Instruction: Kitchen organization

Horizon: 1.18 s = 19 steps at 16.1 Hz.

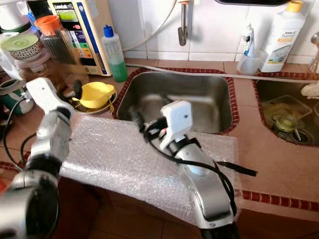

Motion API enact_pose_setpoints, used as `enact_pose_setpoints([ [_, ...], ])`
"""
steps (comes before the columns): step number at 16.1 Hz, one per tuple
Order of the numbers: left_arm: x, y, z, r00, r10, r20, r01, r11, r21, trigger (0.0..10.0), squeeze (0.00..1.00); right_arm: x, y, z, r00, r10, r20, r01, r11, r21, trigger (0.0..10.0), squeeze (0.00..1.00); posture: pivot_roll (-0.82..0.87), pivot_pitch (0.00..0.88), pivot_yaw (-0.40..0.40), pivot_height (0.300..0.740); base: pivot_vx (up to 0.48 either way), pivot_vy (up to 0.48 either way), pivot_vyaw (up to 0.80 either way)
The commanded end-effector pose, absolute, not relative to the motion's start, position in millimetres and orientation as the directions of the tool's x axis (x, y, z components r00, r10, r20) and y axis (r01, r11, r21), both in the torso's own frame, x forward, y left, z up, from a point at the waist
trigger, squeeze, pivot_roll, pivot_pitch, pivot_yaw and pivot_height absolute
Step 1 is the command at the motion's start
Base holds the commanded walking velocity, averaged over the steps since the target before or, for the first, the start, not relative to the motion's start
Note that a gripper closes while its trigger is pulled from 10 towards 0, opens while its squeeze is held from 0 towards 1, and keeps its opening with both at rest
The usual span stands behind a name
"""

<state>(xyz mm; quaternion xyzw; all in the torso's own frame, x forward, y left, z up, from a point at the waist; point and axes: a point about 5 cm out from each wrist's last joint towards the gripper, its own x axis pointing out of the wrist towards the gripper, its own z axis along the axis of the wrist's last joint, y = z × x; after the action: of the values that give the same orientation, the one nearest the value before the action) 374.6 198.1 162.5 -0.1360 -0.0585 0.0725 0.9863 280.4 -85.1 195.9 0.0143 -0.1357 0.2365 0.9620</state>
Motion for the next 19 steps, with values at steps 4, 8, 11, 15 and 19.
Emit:
enact_pose_setpoints([
  [4, 336.1, 172.0, 163.3, 0.985, -0.096, 0.14, 0.104, 0.993, -0.048, 10.0, 1.0, 294.3, -112.2, 203.3, 0.905, 0.295, 0.305, -0.298, 0.954, -0.039, 10.0, 0.0, 0.01, 0.01, 0.097, 0.74, 0.0, 0.0, 0.0],
  [8, 304.9, 174.7, 173.4, 0.971, -0.186, 0.154, 0.168, 0.978, 0.12, 10.0, 1.0, 297.6, -128.3, 202.4, 0.925, 0.223, 0.308, -0.212, 0.975, -0.07, 10.0, 0.0, 0.04, 0.003, 0.071, 0.74, 0.0, 0.0, 0.0],
  [11, 292.1, 171.2, 165.8, 0.985, -0.154, 0.079, 0.143, 0.981, 0.132, 10.0, 0.0, 296.7, -135.8, 199.9, 0.937, 0.177, 0.302, -0.163, 0.984, -0.072, 10.0, 0.0, 0.03, 0.0, 0.074, 0.74, 0.0, 0.0, 0.0],
  [15, 291.0, 136.3, 150.0, 0.972, -0.225, 0.061, 0.224, 0.974, 0.022, 10.0, 0.0, 297.2, -141.6, 199.6, 0.942, 0.14, 0.304, -0.122, 0.99, -0.076, 10.0, 0.0, 0.02, 0.007, 0.087, 0.74, 0.0, 0.0, 0.0],
  [19, 294.7, 112.5, 159.5, 0.95, -0.302, 0.084, 0.304, 0.953, -0.013, 10.0, 0.0, 299.2, -140.0, 198.1, 0.947, 0.14, 0.29, -0.124, 0.99, -0.073, 10.0, 0.0, 0.02, 0.013, 0.081, 0.74, 0.0, 0.0, -0.73],
])
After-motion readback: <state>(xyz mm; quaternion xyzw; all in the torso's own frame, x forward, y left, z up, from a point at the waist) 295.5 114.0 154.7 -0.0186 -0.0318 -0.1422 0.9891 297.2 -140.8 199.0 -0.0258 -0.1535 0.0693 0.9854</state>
